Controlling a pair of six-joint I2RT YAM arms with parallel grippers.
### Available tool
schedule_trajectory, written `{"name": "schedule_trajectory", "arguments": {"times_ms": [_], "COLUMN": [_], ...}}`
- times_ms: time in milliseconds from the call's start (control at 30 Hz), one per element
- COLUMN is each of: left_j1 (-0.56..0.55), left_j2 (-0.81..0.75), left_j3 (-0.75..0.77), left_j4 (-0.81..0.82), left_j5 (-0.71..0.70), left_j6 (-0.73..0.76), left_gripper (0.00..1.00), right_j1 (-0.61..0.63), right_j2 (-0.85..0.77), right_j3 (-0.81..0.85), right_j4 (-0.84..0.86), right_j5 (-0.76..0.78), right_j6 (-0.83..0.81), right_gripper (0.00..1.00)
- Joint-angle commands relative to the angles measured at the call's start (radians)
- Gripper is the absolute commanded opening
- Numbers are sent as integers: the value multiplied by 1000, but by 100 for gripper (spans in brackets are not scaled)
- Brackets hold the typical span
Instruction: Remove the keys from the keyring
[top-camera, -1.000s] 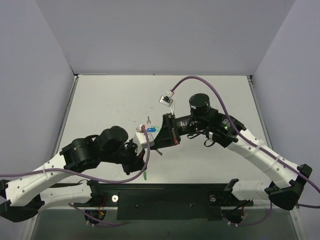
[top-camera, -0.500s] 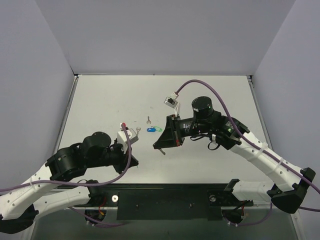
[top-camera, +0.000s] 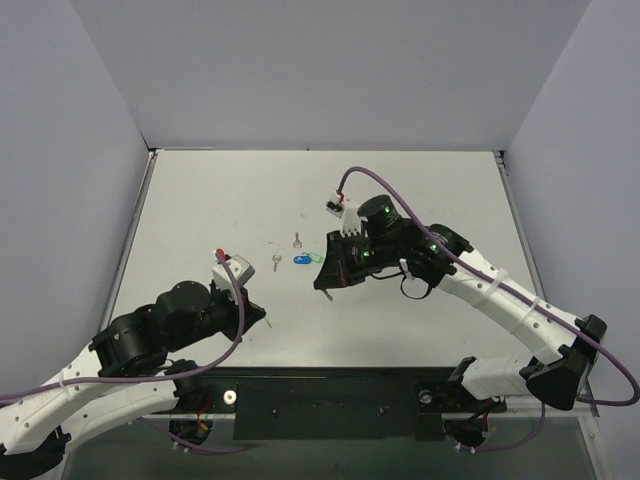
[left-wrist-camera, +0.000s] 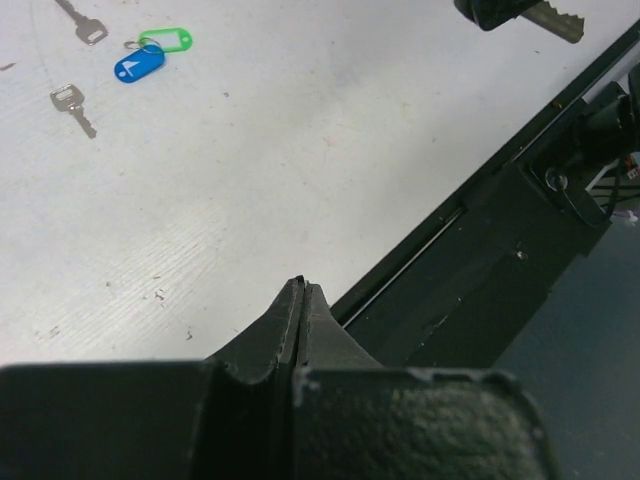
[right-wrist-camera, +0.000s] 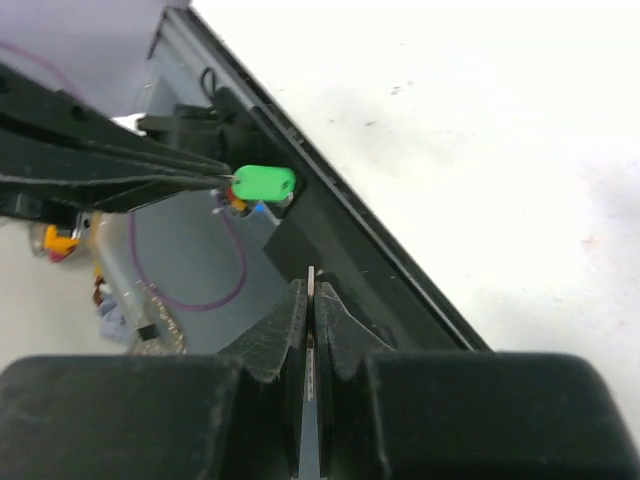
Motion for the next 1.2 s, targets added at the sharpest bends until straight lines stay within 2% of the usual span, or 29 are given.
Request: {"name": "schedule_trajectory", "arguments": {"times_ms": [0, 267, 533, 667, 867, 1167], "left_j1": [11, 14, 16, 16, 23, 45], "left_j2": [-34, -37, -46, -55, -37, -83], "left_j3": [-37, -32, -42, -43, -37, -48], "left_j4": [98, 85, 74, 60, 49, 59], "left_j5": [-96, -134, -217, -291, -301, -306], "left_j6": [-31, -26, -52, -77, -79, -82], "left_gripper": [0, 0, 0, 0, 0, 0], "right_j1": [-6, -8, -42, -57, -71, -83], "right_j2": [47, 138, 281, 377, 572, 779], "right_j3": [91, 155, 218, 293, 407, 556], "right_j4": [-105, -136, -121, -119, -125, -110], "right_j5": [200, 358, 409, 447, 481, 528], "right_j6": [-50, -88, -105, -105, -111, -84], "right_gripper": [0, 0, 0, 0, 0, 0]}}
